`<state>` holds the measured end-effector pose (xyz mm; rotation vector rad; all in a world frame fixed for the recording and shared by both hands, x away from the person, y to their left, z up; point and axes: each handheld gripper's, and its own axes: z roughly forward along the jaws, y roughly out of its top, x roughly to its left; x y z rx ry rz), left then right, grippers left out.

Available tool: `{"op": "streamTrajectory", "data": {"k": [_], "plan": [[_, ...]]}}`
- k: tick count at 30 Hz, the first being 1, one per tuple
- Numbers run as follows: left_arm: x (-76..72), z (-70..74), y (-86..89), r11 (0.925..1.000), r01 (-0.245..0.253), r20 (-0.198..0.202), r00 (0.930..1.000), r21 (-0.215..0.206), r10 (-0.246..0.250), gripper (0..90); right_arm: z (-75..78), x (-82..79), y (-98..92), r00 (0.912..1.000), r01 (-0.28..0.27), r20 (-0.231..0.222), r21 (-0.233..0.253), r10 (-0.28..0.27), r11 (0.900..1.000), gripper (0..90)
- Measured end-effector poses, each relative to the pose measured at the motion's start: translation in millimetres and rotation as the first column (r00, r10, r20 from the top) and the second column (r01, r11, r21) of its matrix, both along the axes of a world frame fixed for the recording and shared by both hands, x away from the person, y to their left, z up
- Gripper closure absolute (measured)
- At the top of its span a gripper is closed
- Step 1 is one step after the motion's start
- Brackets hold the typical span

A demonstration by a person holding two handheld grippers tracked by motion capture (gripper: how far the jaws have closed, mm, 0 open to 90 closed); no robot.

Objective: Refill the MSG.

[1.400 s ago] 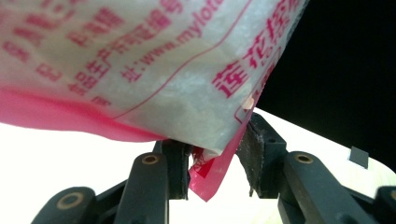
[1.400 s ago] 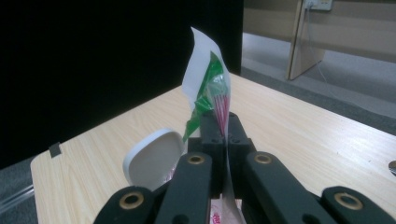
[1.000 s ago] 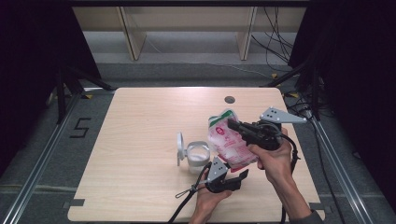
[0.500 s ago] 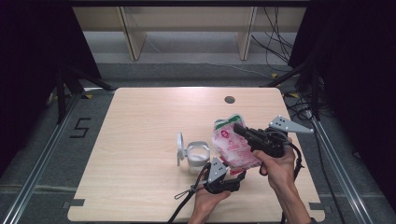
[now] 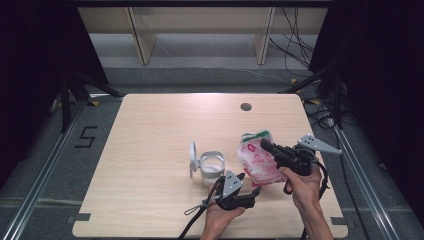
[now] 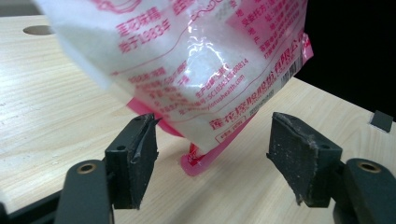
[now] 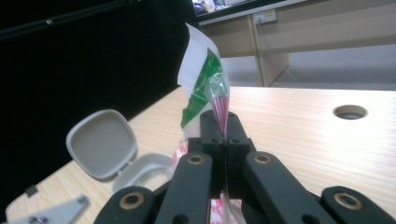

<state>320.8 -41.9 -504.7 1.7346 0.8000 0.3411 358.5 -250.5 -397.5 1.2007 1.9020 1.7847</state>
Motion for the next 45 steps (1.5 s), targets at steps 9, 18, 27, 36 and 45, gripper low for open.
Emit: {"op": "streamTrajectory", "data": {"k": [9,18,27,36,45], "plan": [[-15.2,4.4,8.3,1.0,0.007,0.017,0.9998,0.005,-0.007,32.2,-8.4,-14.2,-32.5,0.998,0.063,0.006,0.002,-0.063,0.998,90.0],[-24.5,10.9,12.3,0.9995,0.031,0.039,0.9988,-0.003,-0.031,32.5,-19.1,-16.7,-56.5,0.9906,0.136,-0.014,-0.001,-0.136,0.991,90.0],[-29.3,13.1,21.3,0.9979,0.065,0.067,0.9956,0.008,-0.065,32.7,-30.3,-13.6,-72.3,0.9837,0.178,-0.018,-0.016,-0.179,0.984,90.0],[-27.5,15.9,29.0,0.9974,0.072,0.066,0.9952,-0.006,-0.071,31.2,-47.0,-6.1,-84.5,0.9742,0.217,-0.06,-0.017,-0.218,0.976,90.0],[-25.8,19.0,41.3,0.9987,0.05,0.061,0.9968,0.012,-0.051,30.2,-58.2,-3.2,-91.4,0.9588,0.262,-0.1,-0.054,-0.266,0.964,89.8]]}}
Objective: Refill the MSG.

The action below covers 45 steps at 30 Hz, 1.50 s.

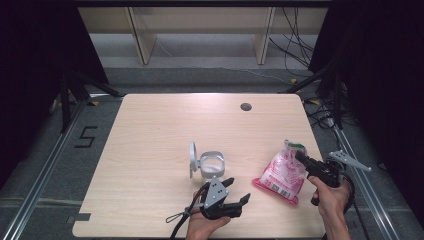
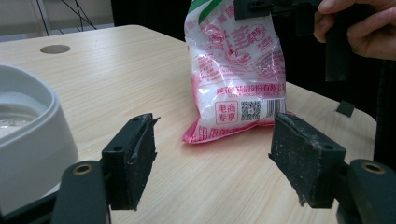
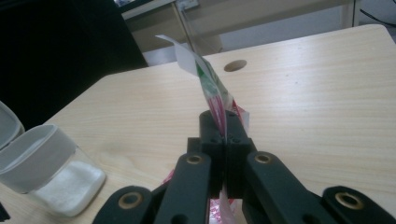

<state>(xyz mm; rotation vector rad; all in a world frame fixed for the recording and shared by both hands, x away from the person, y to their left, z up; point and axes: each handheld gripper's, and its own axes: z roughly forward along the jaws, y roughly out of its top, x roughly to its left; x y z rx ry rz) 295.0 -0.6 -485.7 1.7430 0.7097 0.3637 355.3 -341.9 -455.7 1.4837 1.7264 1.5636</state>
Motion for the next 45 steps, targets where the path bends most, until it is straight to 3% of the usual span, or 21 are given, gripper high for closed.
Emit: {"op": "streamTrajectory", "data": {"k": [1,3,4,7,8,10,13,17,18,19,20,27,28,30,32,34,37,38,40,44,45], "plan": [[-1.1,-0.5,0.1,0.9999,-0.01,-0.016,0.9998,-0.012,0.01,30.1,0.2,-1.3,-0.8,0.9997,0.002,-0.025,0.004,-0.002,1.0,89.8],[-0.8,0.5,3.8,0.9999,0.003,0.003,1.0,0.01,-0.003,30.0,-1.1,-1.0,-0.5,0.9997,0.015,-0.022,-0.003,-0.015,1.0,89.7],[-2.8,0.2,3.1,0.9998,-0.015,-0.017,0.9997,-0.01,0.014,30.0,-1.4,-0.7,-1.9,0.9996,0.011,-0.027,-0.018,-0.011,1.0,89.6],[-3.4,2.6,8.0,0.9997,0.006,0.006,1.0,0.024,-0.006,29.9,-3.8,0.4,-3.0,0.9994,0.016,-0.032,-0.039,-0.017,0.999,89.3],[-4.0,2.1,7.6,1.0,0.001,-0.001,1.0,0.003,-0.001,29.9,-4.0,0.3,-2.7,0.9992,0.023,-0.032,-0.046,-0.024,0.999,89.1],[-3.2,4.1,11.5,0.9987,0.007,0.012,0.9999,0.05,-0.007,30.0,-5.1,0.2,-2.0,0.9993,0.014,-0.033,-0.037,-0.015,0.999,87.0],[-4.1,4.8,13.5,0.9993,0.012,-0.007,0.9999,0.035,-0.012,30.4,-8.9,1.3,-3.1,0.9994,0.023,-0.026,-0.069,-0.025,0.997,84.0],[-4.5,6.3,18.0,0.9996,0.006,-0.019,0.9998,0.028,-0.006,30.0,-8.7,-0.1,-4.2,0.9987,0.039,-0.03,-0.067,-0.041,0.997,78.9],[-4.5,6.3,18.0,0.9996,0.006,-0.019,0.9998,0.028,-0.006,30.0,-8.7,-1.6,-1.8,0.9981,0.039,-0.047,-0.014,-0.04,0.999,77.4],[-5.1,6.8,20.3,0.9995,0.009,-0.024,0.9997,0.03,-0.008,30.0,-8.7,-1.6,-1.8,0.9981,0.039,-0.047,-0.014,-0.04,0.999,77.4],[-7.6,7.5,24.4,0.9989,0.004,-0.019,0.9998,0.047,-0.003,30.0,-8.5,-2.2,-2.4,0.9961,0.069,-0.05,-0.059,-0.072,0.996,72.8],[-13.2,7.2,39.6,0.9985,0.0,-0.025,0.9997,0.055,0.001,29.7,-9.9,-8.4,-7.2,0.9936,0.096,-0.058,-0.021,-0.097,0.995,61.4],[-14.0,7.3,42.5,0.9987,-0.005,-0.026,0.9996,0.051,0.006,29.6,-10.0,-12.8,-9.7,0.9938,0.099,-0.046,-0.047,-0.102,0.994,58.7],[-15.0,8.0,48.4,0.9983,-0.017,-0.023,0.9995,0.056,0.019,29.6,-10.4,-14.9,-9.8,0.9941,0.103,-0.03,-0.038,-0.104,0.994,57.3],[-15.1,8.4,53.9,0.9982,-0.027,-0.02,0.9994,0.054,0.028,29.6,-9.1,-21.1,-10.7,0.9937,0.101,-0.045,-0.045,-0.103,0.994,55.0],[-14.8,8.8,58.9,0.9981,-0.033,-0.022,0.9992,0.053,0.034,29.4,-8.2,-27.9,-10.2,0.9912,0.121,-0.036,-0.131,-0.127,0.984,53.3],[-13.7,6.6,64.4,0.9978,-0.043,-0.031,0.9985,0.05,0.044,29.4,-9.9,-30.6,-9.3,0.9945,0.098,-0.028,-0.103,-0.101,0.99,52.1],[-13.6,4.7,67.0,0.9979,-0.044,-0.035,0.9983,0.046,0.046,29.4,-9.3,-33.9,-6.6,0.9905,0.128,-0.033,-0.137,-0.134,0.982,50.6],[-14.6,5.0,69.3,0.9965,-0.051,-0.033,0.998,0.066,0.053,29.3,-8.6,-36.3,-5.1,0.9905,0.122,-0.046,-0.13,-0.129,0.984,50.4],[-15.4,4.3,74.8,0.9963,-0.062,-0.029,0.9975,0.059,0.064,29.4,-8.0,-40.8,-2.8,0.9919,0.118,-0.028,-0.16,-0.124,0.98,49.0],[-15.9,5.1,76.6,0.9959,-0.064,-0.029,0.9974,0.063,0.066,29.3,-8.7,-40.9,-1.6,0.9949,0.097,-0.014,-0.14,-0.1,0.985,48.3]]}}
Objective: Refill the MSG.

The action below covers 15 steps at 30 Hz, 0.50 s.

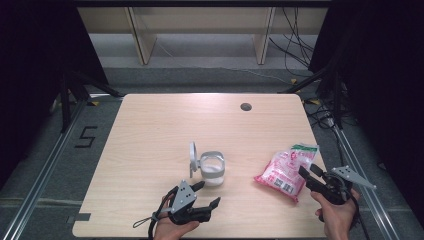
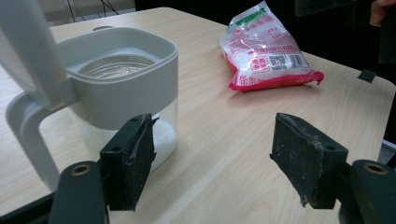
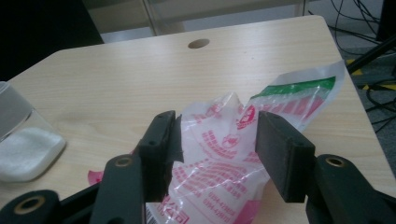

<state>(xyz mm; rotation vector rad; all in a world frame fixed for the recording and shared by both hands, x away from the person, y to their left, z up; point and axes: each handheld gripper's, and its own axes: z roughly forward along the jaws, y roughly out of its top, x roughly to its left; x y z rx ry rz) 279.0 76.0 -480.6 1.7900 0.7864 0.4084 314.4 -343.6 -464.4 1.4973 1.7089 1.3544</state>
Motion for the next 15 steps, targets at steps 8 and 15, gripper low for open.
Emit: {"op": "streamTrajectory", "data": {"k": [8,15], "plan": [[-0.3,2.0,13.9,0.9992,-0.036,0.011,0.9993,0.017,0.036,29.5,-2.3,-7.6,15.2,0.999,-0.027,-0.038,-0.051,0.025,0.998,38.8],[1.1,2.2,24.7,0.9974,-0.069,0.014,0.9975,0.021,0.069,29.7,-5.3,-12.7,27.6,0.9962,-0.082,-0.033,-0.056,0.08,0.995,37.8]]}}
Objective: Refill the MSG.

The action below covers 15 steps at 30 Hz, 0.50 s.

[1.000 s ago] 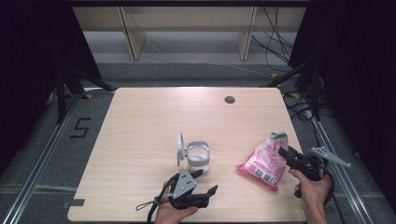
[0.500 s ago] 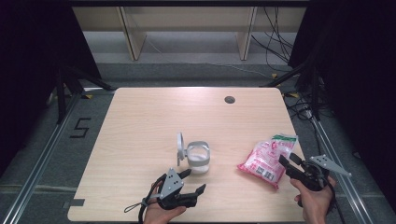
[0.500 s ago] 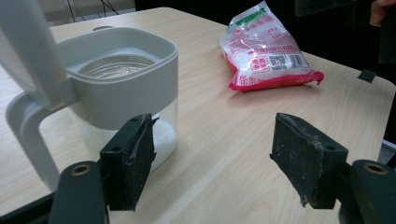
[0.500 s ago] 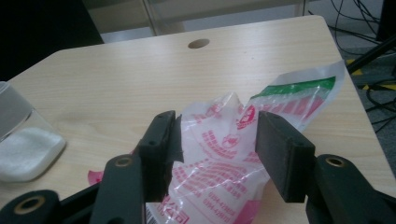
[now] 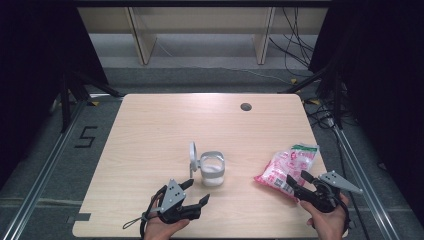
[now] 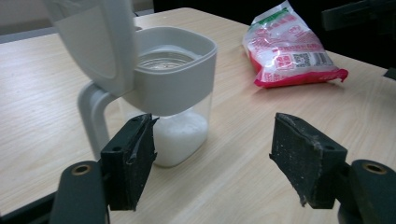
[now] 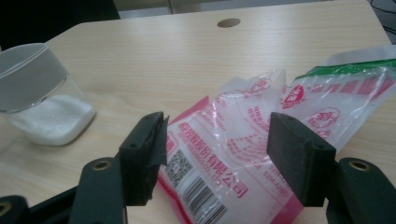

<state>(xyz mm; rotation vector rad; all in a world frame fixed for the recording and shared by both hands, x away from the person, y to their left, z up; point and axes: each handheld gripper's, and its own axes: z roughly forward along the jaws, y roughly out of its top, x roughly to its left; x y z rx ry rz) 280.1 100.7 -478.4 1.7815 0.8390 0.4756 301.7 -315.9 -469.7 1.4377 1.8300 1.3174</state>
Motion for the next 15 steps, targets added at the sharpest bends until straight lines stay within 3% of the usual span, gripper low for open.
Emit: {"op": "streamTrajectory", "data": {"k": [1,2,4,5,7,8,10,13,15], "plan": [[0.8,-0.1,2.1,1.0,-0.005,0.007,1.0,0.005,0.005,29.9,0.3,-0.8,1.5,0.9998,-0.015,-0.009,0.021,0.015,1.0,37.5],[1.9,-0.4,4.0,1.0,-0.005,0.008,1.0,-0.002,0.005,30.3,0.8,-4.0,5.0,0.9995,0.011,-0.032,0.035,-0.009,0.999,37.3],[2.6,0.7,8.3,0.9997,-0.021,0.001,0.9998,0.013,0.021,30.5,-0.1,-4.0,4.9,0.9995,-0.004,-0.031,0.001,0.004,1.0,37.1],[3.4,1.1,10.1,0.9996,-0.026,0.0,0.9997,0.012,0.026,30.4,-1.4,-2.6,4.1,0.9995,-0.031,-0.003,0.006,0.031,1.0,37.1],[6.1,1.2,13.7,0.9994,-0.033,0.002,0.9994,0.003,0.033,30.2,-1.6,-4.2,5.6,0.9995,-0.031,-0.007,-0.008,0.031,0.999,37.2],[6.5,1.7,15.0,0.9989,-0.047,-0.001,0.9989,0.003,0.047,30.4,-1.2,-6.3,7.4,0.9991,-0.021,-0.036,-0.006,0.021,1.0,37.2],[8.4,3.2,18.5,0.9981,-0.059,-0.002,0.9982,0.018,0.059,30.8,-2.7,-5.2,8.2,0.9994,-0.035,0.001,0.004,0.035,0.999,37.1],[13.9,5.1,23.6,0.9969,-0.069,0.009,0.9976,0.036,0.069,31.1,-1.9,-7.6,8.5,0.9989,-0.042,-0.023,0.002,0.042,0.999,37.0],[16.6,5.9,25.7,0.9951,-0.094,-0.003,0.9956,0.031,0.094,33.8,-3.4,-6.8,8.0,0.9987,-0.049,-0.013,-0.037,0.049,0.998,36.9]]}}
